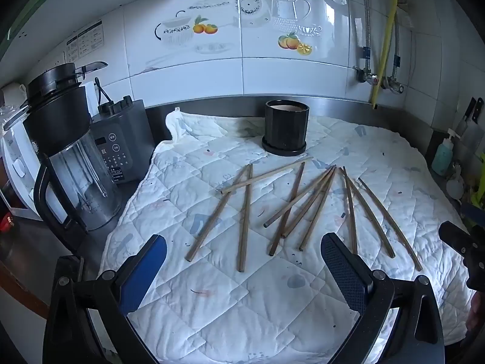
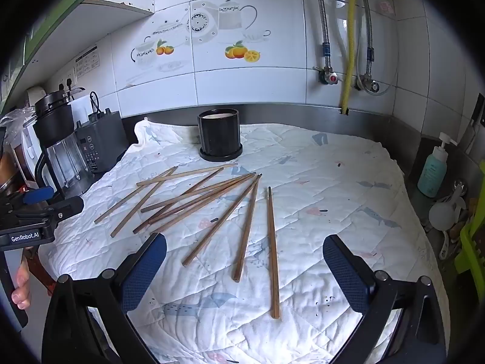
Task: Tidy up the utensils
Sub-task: 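Move both tools down toward the scattered wooden chopsticks, then close the left gripper on one chopstick while the right gripper closes on another, then lift both held chopsticks upright off the mat with both grippers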
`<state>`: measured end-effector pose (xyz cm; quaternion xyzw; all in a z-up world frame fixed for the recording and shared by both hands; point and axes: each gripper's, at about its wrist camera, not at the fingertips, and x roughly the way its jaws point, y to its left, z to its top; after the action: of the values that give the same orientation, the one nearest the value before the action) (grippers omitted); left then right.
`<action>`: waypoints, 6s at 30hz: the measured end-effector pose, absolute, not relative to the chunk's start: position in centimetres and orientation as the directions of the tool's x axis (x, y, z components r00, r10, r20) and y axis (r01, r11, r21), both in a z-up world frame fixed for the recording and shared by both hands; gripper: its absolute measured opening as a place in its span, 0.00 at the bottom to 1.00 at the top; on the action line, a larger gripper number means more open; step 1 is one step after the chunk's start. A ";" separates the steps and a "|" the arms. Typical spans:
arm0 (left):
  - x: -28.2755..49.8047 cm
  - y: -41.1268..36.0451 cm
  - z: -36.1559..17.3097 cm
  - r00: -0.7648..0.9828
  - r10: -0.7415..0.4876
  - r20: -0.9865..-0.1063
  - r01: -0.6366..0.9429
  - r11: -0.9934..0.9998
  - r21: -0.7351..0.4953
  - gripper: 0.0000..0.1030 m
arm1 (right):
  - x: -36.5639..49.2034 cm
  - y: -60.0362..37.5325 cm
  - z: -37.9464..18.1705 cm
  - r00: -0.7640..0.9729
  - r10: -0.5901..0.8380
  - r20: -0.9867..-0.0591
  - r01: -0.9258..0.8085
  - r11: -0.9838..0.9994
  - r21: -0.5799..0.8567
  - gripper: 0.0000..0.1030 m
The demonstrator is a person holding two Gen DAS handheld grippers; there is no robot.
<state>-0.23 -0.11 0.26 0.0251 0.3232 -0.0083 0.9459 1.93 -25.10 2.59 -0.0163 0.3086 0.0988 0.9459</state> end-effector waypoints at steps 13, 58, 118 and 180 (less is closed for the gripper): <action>-0.2 -0.7 1.2 0.816 0.002 -0.579 0.032 0.998 0.048 1.00 | 2.1 -25.1 3.1 0.798 0.184 -0.574 -0.201 0.979 0.034 1.00; 0.4 -1.4 3.5 0.855 -0.015 -0.518 0.046 0.998 0.047 1.00 | 2.6 -24.9 3.7 0.824 0.170 -0.540 -0.201 0.980 0.001 1.00; 13.3 -0.9 -9.5 0.629 -0.272 -0.728 0.373 0.927 -0.023 0.41 | 3.4 -27.7 -1.5 0.757 0.171 -0.631 -0.176 0.983 0.055 0.79; 13.5 -2.7 -4.4 0.635 -0.403 -0.659 0.439 0.890 -0.121 0.07 | 4.0 -27.5 -6.5 0.749 0.130 -0.649 -0.153 0.988 0.022 0.10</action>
<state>13.46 -2.67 -4.37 0.0252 0.3581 -0.2327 0.9039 4.01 -27.53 -6.50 -0.0161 0.3459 0.0756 0.9351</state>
